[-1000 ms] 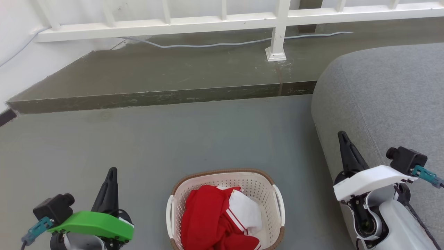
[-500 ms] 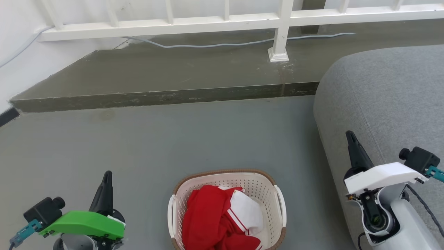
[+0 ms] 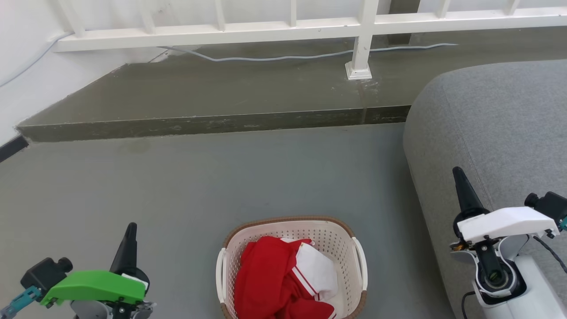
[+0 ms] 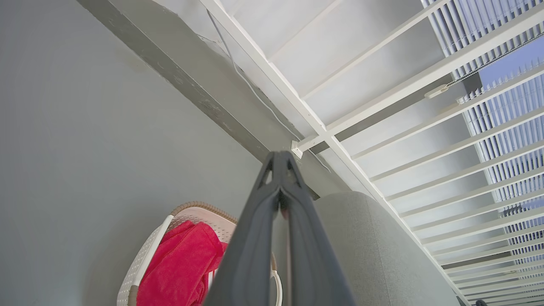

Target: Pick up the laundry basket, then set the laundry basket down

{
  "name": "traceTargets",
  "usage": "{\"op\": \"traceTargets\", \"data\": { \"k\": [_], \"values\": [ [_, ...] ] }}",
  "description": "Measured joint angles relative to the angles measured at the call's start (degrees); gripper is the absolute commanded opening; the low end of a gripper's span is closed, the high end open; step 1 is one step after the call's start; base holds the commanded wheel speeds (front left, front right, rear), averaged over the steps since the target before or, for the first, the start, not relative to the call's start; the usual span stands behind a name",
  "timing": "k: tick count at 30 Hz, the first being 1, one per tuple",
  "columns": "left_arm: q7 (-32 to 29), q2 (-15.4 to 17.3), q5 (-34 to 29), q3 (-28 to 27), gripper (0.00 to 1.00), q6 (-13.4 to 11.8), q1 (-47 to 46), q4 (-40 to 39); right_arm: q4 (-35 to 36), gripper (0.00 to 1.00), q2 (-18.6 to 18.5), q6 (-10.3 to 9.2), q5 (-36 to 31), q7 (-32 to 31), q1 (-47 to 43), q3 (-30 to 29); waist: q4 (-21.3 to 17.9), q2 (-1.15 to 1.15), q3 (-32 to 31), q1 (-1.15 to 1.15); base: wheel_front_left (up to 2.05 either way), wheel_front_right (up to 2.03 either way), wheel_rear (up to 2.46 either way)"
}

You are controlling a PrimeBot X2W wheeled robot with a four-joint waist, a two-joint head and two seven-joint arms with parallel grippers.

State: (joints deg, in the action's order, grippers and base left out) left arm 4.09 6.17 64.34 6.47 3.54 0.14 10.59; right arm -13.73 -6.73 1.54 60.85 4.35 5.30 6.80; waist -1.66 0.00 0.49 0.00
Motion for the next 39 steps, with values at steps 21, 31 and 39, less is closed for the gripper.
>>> {"op": "traceTargets", "data": {
  "k": [21, 31, 39],
  "values": [
    [-3.69, -1.26, 13.46, -3.70, 0.00, 1.55, -1.32, 2.09, -0.98, 0.00, 1.31, 2.34, 14.63, -4.09, -0.02, -5.44, 0.76, 0.00, -0.15, 0.00, 0.00, 0.00, 0.00],
    [-5.58, -1.57, 19.64, -5.53, 0.00, 2.07, -1.59, 3.47, -1.48, 0.00, 1.81, 3.48, 21.59, -5.90, -0.02, -8.13, 1.12, 0.00, -0.23, 0.00, 0.00, 0.00, 0.00],
    [-6.87, -1.79, 24.08, -6.72, 0.00, 2.57, -2.50, 3.90, -1.75, 0.00, 2.42, 4.21, 26.70, -7.02, -0.03, -9.90, 1.37, 0.00, -0.28, 0.00, 0.00, 0.00, 0.00]
  ]
}}
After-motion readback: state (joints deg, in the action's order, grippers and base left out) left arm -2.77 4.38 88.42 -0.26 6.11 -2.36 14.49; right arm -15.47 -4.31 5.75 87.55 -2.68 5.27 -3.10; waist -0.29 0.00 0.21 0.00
